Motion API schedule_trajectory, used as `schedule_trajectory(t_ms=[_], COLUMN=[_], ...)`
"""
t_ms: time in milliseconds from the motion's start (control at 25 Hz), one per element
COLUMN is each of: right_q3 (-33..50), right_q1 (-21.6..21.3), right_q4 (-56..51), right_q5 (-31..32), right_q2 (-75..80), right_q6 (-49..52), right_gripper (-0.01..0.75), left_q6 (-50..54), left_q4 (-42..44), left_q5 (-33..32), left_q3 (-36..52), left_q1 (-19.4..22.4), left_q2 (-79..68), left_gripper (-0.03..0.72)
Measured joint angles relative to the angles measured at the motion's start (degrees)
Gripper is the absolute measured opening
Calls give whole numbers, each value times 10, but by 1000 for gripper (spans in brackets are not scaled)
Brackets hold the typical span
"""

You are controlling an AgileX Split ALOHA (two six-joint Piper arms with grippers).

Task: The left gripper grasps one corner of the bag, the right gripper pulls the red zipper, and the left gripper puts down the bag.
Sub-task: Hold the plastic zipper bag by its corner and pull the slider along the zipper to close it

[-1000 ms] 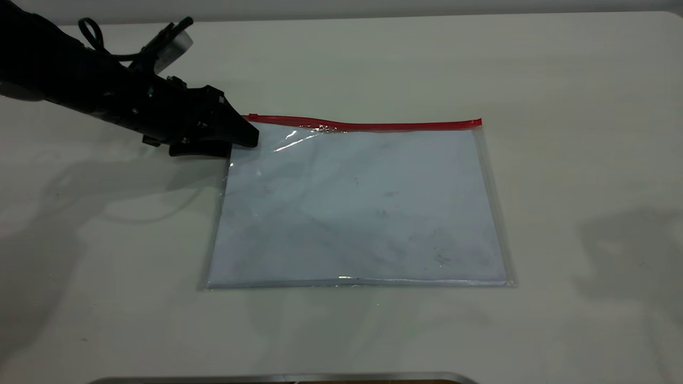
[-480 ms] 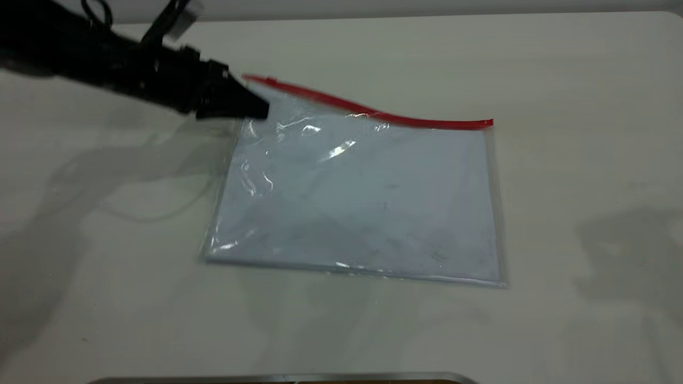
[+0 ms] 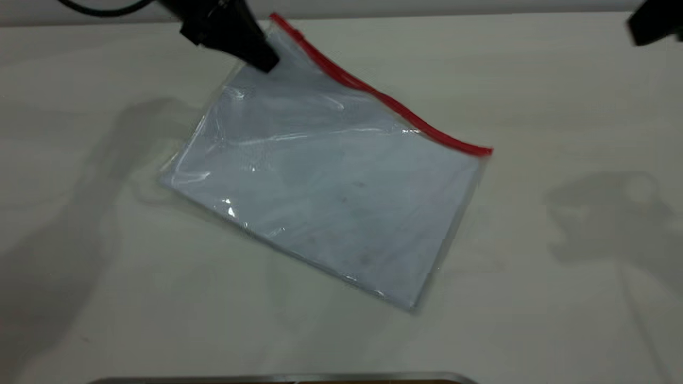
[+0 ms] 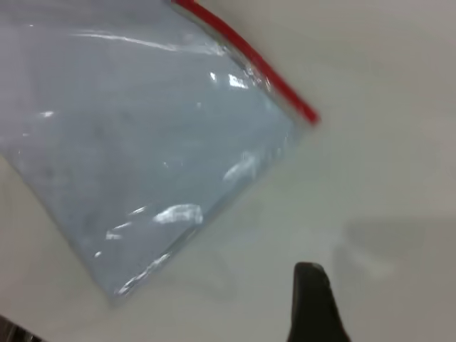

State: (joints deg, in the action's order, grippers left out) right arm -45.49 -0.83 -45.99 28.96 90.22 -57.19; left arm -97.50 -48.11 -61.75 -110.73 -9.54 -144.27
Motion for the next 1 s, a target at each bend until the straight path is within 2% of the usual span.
schedule_trajectory(t_ms=[280,480,760,1000], right_q3=[-91,-164,-226,-234], right_q1=[68,112,150,152], right_q4=[-136,-224,-298,-351], right_q5=[-8,2,23,31], right_q2=[136,220,305,319], right_q6=[-204,-309,-396,-438], right_gripper=[522,522,522,522], left_q6=[-123,-150,-153,-153], left_q4=[7,6,-18,-21], left_q5=[-7,-7,-7,-7], left_q3=[-27,-27,-27,-27], left_q1=[-53,-72,-83,-86], left_q2=[0,0,0,0], left_gripper=[53,53,53,54])
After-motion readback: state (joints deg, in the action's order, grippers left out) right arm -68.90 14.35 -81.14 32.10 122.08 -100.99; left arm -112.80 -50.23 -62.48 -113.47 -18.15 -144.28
